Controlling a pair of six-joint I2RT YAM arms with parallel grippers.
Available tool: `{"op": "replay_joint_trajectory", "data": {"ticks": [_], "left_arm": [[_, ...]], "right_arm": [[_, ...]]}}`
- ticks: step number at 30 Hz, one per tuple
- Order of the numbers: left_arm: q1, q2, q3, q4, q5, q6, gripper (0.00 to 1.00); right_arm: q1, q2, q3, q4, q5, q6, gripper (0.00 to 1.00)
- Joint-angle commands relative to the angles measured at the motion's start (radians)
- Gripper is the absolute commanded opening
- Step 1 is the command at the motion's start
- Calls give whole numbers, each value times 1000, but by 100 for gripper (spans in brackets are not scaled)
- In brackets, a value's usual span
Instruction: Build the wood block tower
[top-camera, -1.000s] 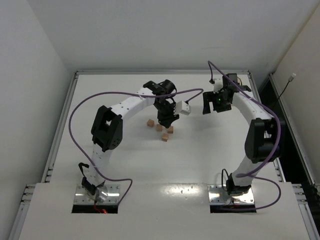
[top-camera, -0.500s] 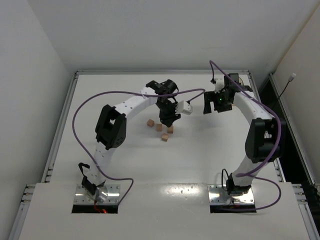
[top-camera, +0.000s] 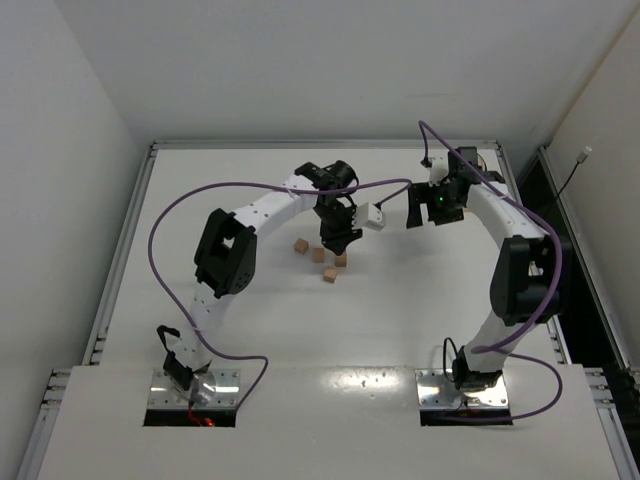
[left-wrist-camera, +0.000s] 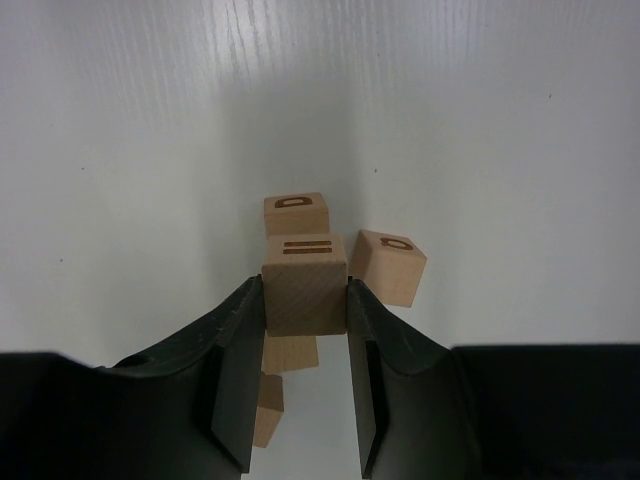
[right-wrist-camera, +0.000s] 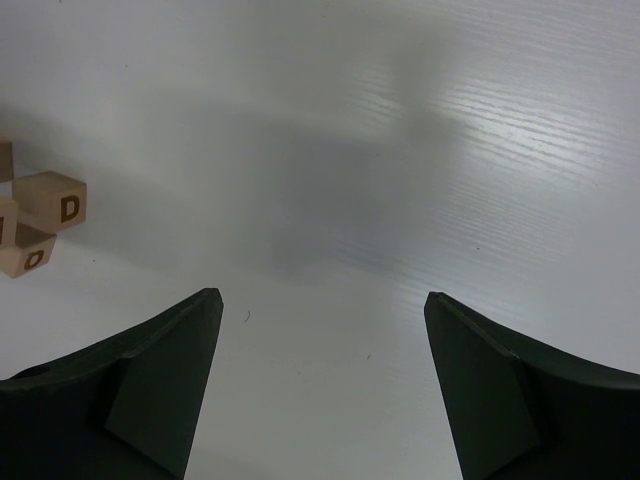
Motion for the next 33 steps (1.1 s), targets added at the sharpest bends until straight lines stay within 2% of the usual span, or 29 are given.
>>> {"op": "replay_joint_trajectory", "data": {"ticks": [1,33], "left_arm": [[-14,0,34,12,30,28,3],[-14,57,54,31,30,28,8]], "right_arm": [[-4,8,13,21,-24,-10,80],[-4,45,32,21,-33,-10,80]]}}
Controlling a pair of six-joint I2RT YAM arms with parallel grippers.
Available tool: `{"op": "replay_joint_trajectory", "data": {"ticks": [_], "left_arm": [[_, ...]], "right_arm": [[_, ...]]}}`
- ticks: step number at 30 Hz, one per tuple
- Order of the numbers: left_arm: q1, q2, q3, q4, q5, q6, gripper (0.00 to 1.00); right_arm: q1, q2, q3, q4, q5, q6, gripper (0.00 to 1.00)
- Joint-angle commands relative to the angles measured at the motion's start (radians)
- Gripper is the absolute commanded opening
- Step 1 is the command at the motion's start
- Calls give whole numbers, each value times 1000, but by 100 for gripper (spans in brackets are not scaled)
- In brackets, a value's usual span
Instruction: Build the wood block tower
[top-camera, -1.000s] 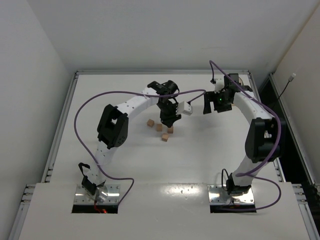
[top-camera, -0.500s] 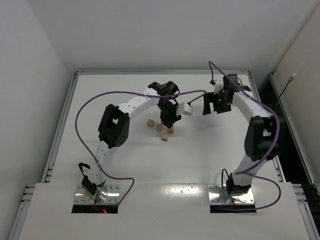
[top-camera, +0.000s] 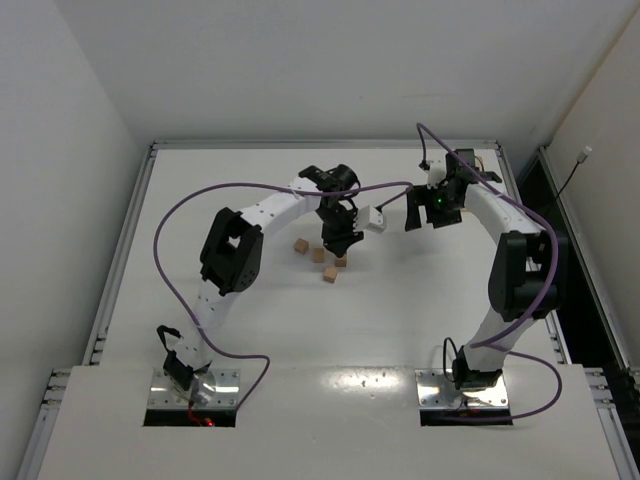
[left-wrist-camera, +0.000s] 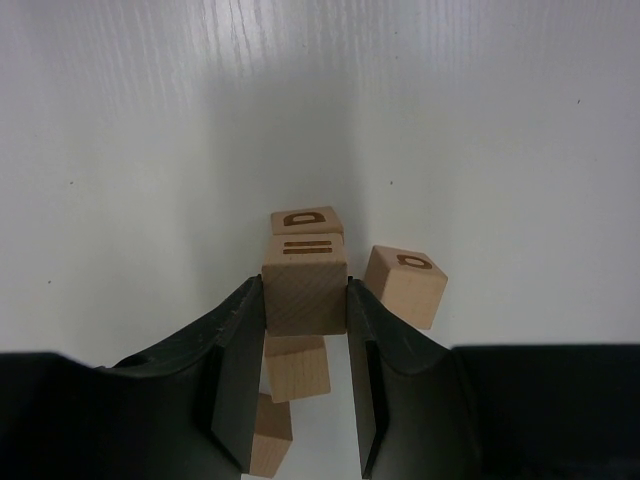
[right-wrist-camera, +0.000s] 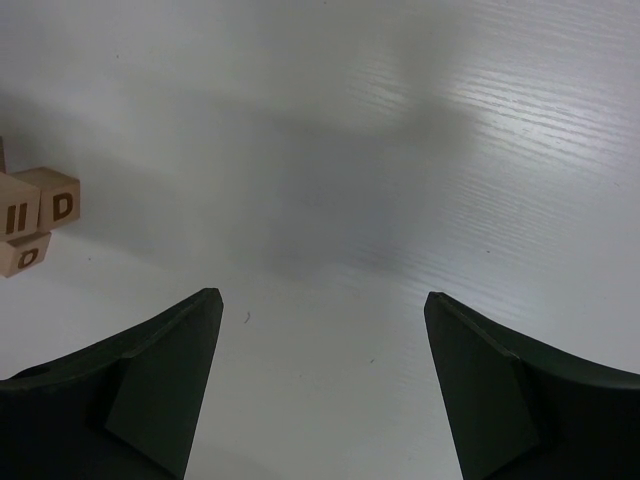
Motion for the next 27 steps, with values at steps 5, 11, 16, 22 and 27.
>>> {"op": "replay_joint_trajectory", "data": {"ticks": [5,11,16,22,27], "left_arm": [[-14,16,39,14,30,28,10],[-14,25,39,14,21,28,41],[-14,25,28,14,21,28,53],[-14,4,17,14,31,17,68],[-14,-42,8,46,41,-13,77]], "right_arm": [[-4,20,32,21,-24,-10,80],[-4,20,32,21,-24,-10,80],[-4,29,32,21,-24,-10,80],[-4,29,32,21,-24,-19,80],[-4,20,22,21,-24,-19,80]]}}
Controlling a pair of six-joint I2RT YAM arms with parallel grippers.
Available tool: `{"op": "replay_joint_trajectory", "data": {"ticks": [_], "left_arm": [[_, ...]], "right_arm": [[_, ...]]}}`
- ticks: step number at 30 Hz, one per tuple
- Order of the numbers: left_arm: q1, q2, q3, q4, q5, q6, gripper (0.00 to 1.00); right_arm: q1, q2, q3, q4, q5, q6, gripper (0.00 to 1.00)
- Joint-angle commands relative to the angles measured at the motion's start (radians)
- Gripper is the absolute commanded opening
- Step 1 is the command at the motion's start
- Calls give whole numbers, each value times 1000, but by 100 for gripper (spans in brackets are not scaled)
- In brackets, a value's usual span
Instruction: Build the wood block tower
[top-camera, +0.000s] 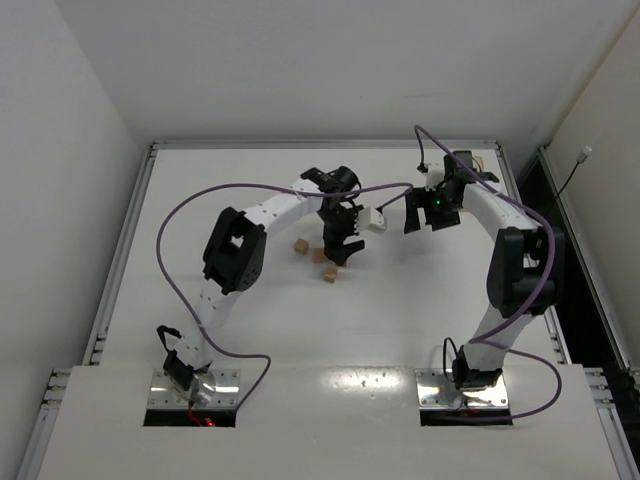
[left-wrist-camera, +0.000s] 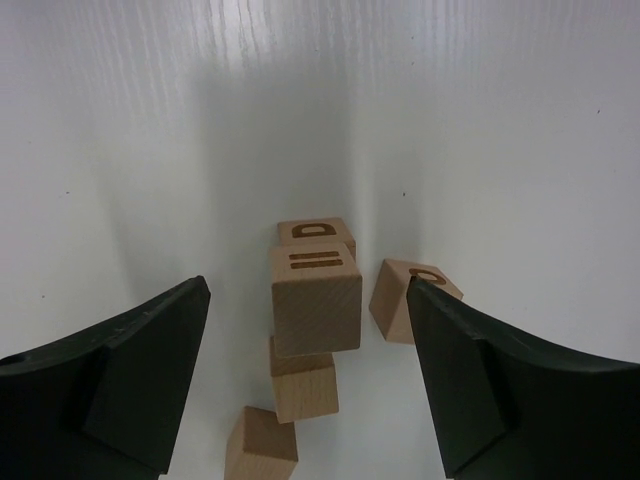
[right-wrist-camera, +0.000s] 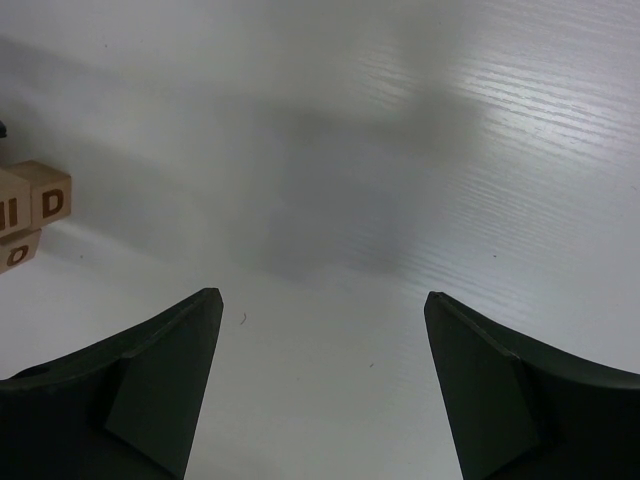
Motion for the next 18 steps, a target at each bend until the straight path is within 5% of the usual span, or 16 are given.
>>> {"op": "replay_joint_trajectory", "data": {"ticks": [1,5,18], "left_arm": [[-14,-86,1,38,40,-7,78],[-14,-141,1,38,40,-39,92],[72,-370,-13,-21,-75,-234,100]], "right_arm": [[-4,-9,22,21,-16,-8,80],[-4,-20,22,21,-16,-8,80],[-4,-58,13,21,-16,-8,80]]}}
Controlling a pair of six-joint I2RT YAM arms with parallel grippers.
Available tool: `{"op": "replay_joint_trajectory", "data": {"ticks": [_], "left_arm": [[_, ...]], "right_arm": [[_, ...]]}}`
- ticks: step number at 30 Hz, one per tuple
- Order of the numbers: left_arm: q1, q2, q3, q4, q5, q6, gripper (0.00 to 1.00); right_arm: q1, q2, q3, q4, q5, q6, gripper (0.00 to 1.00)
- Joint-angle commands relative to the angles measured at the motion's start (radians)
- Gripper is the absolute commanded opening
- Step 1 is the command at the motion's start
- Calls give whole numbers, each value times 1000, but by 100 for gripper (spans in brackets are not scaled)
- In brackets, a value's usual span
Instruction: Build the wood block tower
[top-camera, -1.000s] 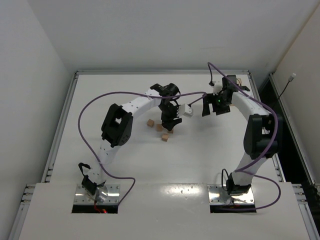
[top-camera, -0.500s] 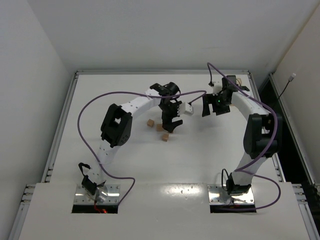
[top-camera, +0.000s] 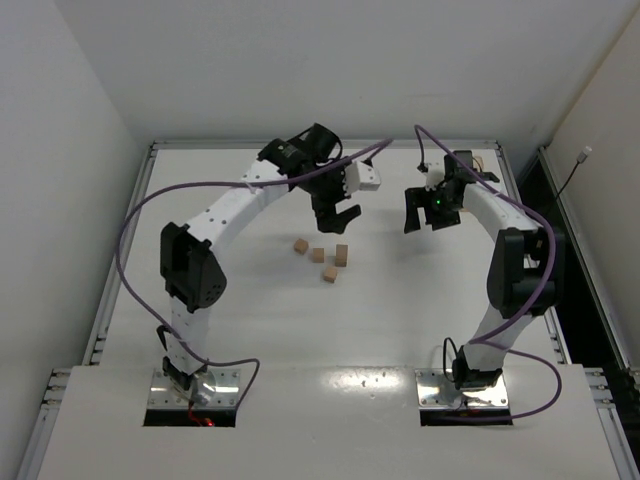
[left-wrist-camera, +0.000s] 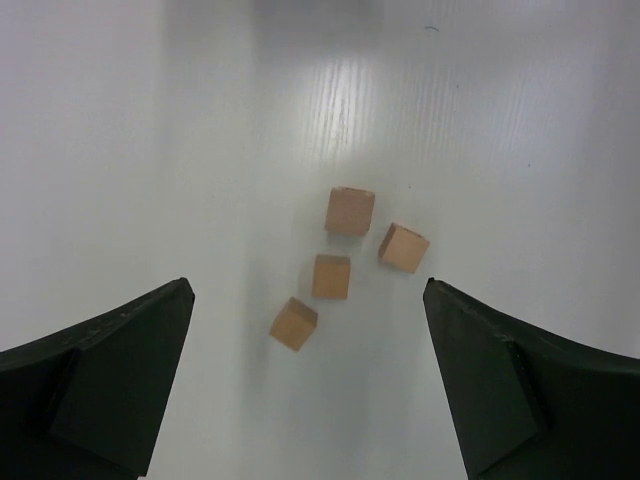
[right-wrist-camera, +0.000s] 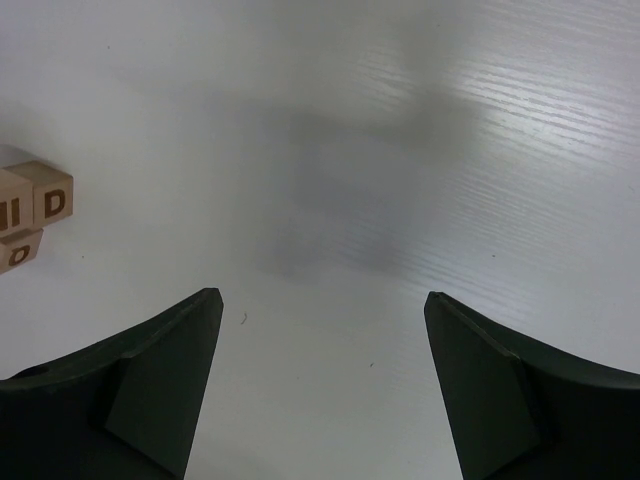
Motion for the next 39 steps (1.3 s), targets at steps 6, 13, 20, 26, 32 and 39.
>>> {"op": "replay_joint_trajectory", "data": {"ticks": [6,13,20,26,32,39], "left_arm": [[209,-115,-272,-35,153,-28,100],[243,-115,-393,181,196,-194,27],[243,-83,-421,384,101,-434,25],[220,-116,-543,527,-6,-559,39],[189,-116,-588,539,-141,-603,47],[169,-83,-599,559,-266,-636,50]], "right_arm": [[-4,-64,13,21,-16,-8,80],[-4,-73,22,21,-7,-8,80],[-4,-64,22,12,2,-17,80],[-4,-64,22,12,11,-17,80],[-4,-54,22,3,11,-17,80],[-4,-45,31,3,11,-17,80]]}}
